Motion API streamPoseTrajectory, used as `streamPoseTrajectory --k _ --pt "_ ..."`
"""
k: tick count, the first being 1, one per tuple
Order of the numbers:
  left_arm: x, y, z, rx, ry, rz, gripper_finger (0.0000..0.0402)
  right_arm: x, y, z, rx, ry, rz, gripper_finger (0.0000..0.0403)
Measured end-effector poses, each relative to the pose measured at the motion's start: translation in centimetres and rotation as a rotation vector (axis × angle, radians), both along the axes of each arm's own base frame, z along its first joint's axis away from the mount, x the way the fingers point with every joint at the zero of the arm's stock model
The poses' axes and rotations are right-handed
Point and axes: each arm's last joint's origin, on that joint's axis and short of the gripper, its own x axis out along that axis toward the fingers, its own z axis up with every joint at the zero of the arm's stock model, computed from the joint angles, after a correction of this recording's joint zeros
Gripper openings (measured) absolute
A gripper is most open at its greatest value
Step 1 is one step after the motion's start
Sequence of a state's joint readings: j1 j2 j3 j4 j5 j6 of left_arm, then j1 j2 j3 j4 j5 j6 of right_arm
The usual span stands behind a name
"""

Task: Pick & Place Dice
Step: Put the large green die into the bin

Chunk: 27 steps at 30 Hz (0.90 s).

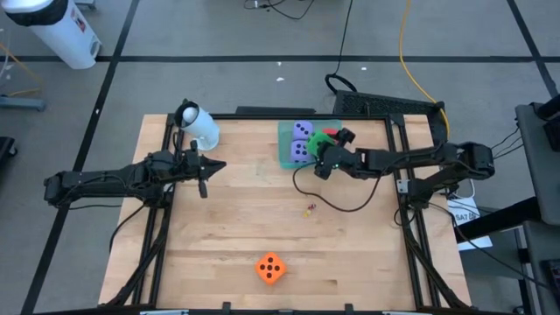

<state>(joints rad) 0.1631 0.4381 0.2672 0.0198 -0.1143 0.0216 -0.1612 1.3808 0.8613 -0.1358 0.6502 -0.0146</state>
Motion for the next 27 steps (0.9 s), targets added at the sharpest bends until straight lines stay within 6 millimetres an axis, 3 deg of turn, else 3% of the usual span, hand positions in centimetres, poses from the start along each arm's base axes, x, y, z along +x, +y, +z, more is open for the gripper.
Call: streamPoseTrajectory --k 8,17,24,27 --pt "0.0 0.0 0.0 0.0 0.0 0.0 0.0031 0.3 -0.5 1.9 0.119 -0.019 -0.025 0.0396" --pt "0.0 0.0 0.0 0.0 0.0 0.0 0.0031 1.6 -3.1 6.9 0.27 -0.077 0.004 0.0396" --pt "0.0 0.0 0.0 0.0 0.0 0.0 0.0031 0.5 -6.1 6.8 0.384 0.079 -0.12 0.0396" --pt "0.0 0.0 0.0 0.0 0.0 0.0 0.0031 -0.2 -7.7 6.3 0.473 0.069 -0.156 0.0396"
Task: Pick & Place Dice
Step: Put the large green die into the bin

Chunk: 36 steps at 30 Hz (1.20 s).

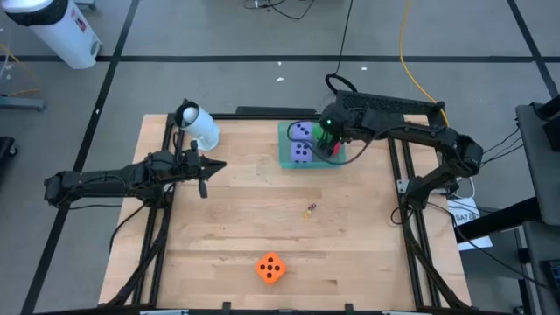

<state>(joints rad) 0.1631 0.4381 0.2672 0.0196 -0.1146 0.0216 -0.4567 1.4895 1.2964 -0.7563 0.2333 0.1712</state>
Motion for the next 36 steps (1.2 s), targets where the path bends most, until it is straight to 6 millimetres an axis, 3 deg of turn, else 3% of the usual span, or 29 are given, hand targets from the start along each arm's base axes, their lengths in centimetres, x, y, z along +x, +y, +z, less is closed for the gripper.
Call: streamPoseTrajectory --k 6,19,36 --pt "0.0 0.0 0.0 0.0 0.0 0.0 0.0031 -1.4 -2.7 -0.6 0.087 -0.005 -0.047 0.0396" --pt "0.0 0.0 0.0 0.0 0.001 0.0 0.0031 -1.1 -4.2 -4.3 0.235 0.141 -0.006 0.0399" --pt "0.0 0.0 0.0 0.0 0.001 0.0 0.0031 -1.4 -3.4 -2.0 0.169 0.047 0.018 0.04"
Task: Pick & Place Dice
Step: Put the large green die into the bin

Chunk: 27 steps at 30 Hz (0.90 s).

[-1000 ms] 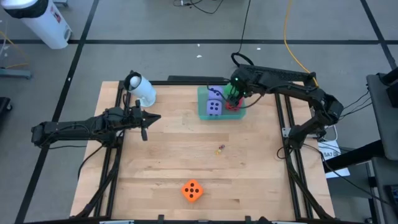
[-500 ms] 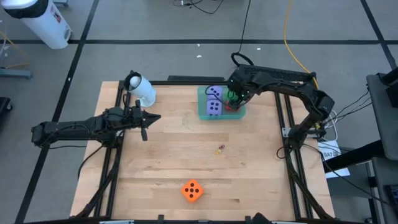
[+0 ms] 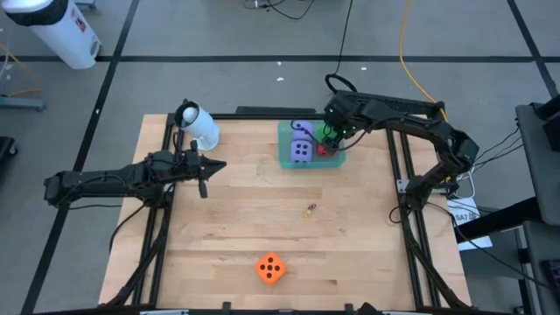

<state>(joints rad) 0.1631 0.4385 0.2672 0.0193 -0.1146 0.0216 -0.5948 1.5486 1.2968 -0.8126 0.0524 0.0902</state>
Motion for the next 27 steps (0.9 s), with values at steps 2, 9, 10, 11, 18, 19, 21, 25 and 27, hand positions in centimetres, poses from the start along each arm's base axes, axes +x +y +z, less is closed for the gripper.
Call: streamPoseTrajectory --k 2,9,10,11,18,19,21,25,27 --pt "0.0 0.0 0.0 0.0 0.0 0.0 0.0031 0.1 0.2 0.1 0.001 0.0 0.009 0.04" --pt "0.0 0.0 0.0 0.0 0.0 0.0 0.0031 0.2 0.3 0.3 -0.048 0.025 0.021 0.04" --pt "0.0 0.0 0.0 0.0 0.0 0.0 0.0031 0.3 0.2 0.6 -0.063 0.027 0.021 0.04" --pt "0.0 0.0 0.0 0.0 0.0 0.0 0.0031 0.3 0.1 0.9 -0.078 0.025 0.02 0.04" --pt "0.0 0.0 0.0 0.0 0.0 0.0 0.0031 0.5 0.4 3.2 -0.123 -0.033 0.021 0.04" --pt "0.0 0.0 0.0 0.0 0.0 0.0 0.0031 0.4 0.5 3.2 -0.116 -0.026 0.02 0.04" --pt "0.0 0.0 0.0 0.0 -0.001 0.0 0.0031 0.4 0.8 3.1 -0.1 -0.001 0.027 0.04" --pt "0.0 0.0 0.0 0.0 0.0 0.0 0.0031 0.6 0.9 3.2 -0.111 -0.014 0.04 0.04" --pt "0.0 0.0 0.0 0.0 0.0 0.0 0.0031 0.5 1.0 3.9 -0.141 -0.05 0.052 0.04"
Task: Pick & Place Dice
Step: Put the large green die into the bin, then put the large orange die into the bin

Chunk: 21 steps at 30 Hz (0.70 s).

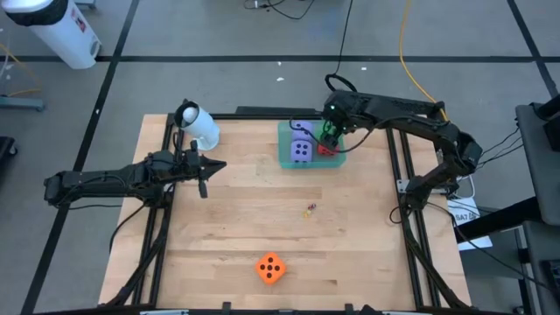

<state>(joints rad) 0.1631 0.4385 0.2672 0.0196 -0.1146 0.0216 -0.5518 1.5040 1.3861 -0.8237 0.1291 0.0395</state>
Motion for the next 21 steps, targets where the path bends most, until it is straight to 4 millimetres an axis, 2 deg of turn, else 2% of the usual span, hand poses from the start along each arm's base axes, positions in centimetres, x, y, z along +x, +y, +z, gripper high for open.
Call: streamPoseTrajectory --k 5,8,11,15,18,21 --pt "0.0 0.0 0.0 0.0 0.0 0.0 0.0031 -0.4 0.4 3.2 -0.136 -0.19 0.029 0.04" --pt "0.0 0.0 0.0 0.0 0.0 0.0 0.0031 -1.3 1.2 5.9 -0.229 -0.332 0.039 0.04" --pt "0.0 0.0 0.0 0.0 0.0 0.0 0.0031 -2.8 2.5 8.4 -0.278 -0.449 0.065 0.04" --pt "0.0 0.0 0.0 0.0 0.0 0.0 0.0031 -5.1 5.2 11.3 -0.282 -0.652 0.218 0.04" --pt "0.0 0.0 0.0 0.0 0.0 0.0 0.0031 -6.8 7.6 11.7 -0.319 -0.767 0.342 0.0399" --pt "0.0 0.0 0.0 0.0 0.0 0.0 0.0031 -8.1 9.6 10.2 -0.368 -0.848 0.39 0.0397"
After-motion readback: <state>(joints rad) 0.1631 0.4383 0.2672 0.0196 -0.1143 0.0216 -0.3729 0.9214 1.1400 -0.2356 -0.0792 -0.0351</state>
